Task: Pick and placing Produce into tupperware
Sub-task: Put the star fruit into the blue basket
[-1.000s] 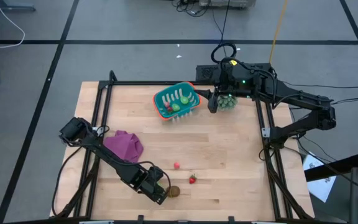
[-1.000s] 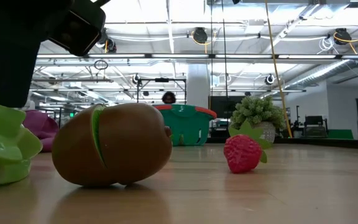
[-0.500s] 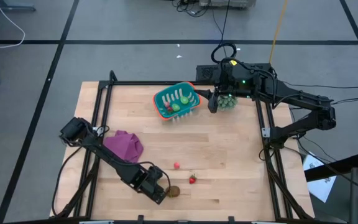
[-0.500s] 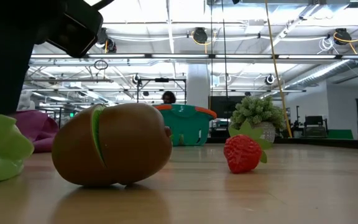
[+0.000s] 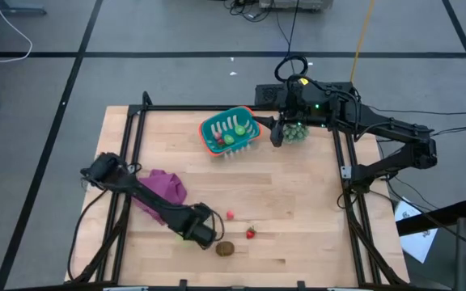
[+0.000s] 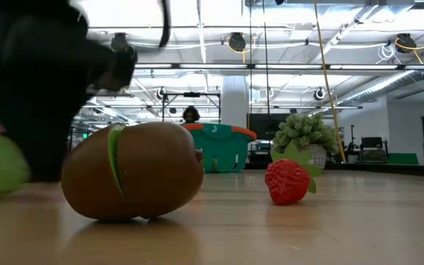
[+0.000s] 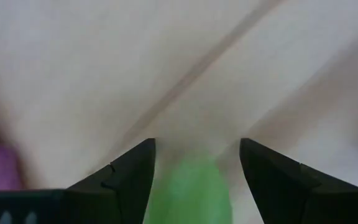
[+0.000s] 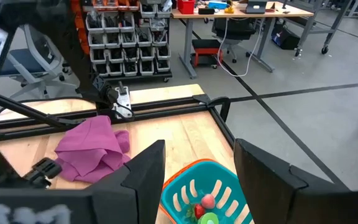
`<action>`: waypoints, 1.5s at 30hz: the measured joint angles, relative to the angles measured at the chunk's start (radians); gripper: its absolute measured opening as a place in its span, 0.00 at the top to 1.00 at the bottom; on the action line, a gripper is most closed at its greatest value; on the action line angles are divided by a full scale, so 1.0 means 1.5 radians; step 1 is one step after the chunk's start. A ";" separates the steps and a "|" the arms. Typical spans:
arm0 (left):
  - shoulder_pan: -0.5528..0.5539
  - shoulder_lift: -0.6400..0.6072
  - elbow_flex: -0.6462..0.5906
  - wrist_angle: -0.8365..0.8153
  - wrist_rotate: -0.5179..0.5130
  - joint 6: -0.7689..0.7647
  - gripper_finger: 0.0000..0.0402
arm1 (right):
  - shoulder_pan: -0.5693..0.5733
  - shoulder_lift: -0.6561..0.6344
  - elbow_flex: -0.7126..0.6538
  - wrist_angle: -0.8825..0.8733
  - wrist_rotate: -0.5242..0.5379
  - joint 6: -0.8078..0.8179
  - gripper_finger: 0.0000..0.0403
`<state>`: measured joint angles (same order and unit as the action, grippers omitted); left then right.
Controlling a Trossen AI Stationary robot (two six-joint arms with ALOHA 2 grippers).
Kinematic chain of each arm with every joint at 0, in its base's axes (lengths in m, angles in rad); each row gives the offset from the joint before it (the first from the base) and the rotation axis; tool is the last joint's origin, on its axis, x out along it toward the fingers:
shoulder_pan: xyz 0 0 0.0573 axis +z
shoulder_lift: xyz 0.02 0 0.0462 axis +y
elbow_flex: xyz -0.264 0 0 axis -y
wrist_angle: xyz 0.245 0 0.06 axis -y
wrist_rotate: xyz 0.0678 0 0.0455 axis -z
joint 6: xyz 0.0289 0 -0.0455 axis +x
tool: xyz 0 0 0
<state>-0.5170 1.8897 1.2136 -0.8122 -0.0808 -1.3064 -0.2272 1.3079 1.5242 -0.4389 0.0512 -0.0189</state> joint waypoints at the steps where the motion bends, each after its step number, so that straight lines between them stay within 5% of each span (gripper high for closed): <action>1: 0.007 -0.006 0.004 -0.007 -0.010 0.008 0.41 | 0.000 0.000 0.000 0.000 0.000 0.000 0.55; 18: -0.009 -0.139 0.010 -0.057 -0.085 0.000 0.41 | 0.000 0.000 0.000 0.002 0.000 0.005 0.55; 26: -0.082 -0.159 0.010 -0.061 0.019 -0.080 0.41 | -0.001 0.000 0.000 0.003 0.000 0.004 0.55; 40: -0.171 -0.160 0.010 -0.085 -0.010 -0.327 0.41 | -0.001 0.000 0.000 0.010 0.000 0.025 0.55; 45: -0.167 -0.149 0.010 -0.092 0.065 -0.382 0.41 | 0.000 0.000 0.000 0.010 0.000 0.024 0.55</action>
<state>-0.7679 1.6661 1.2293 -0.9508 0.0161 -1.8787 -0.2276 1.3079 1.5242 -0.4232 0.0513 0.0170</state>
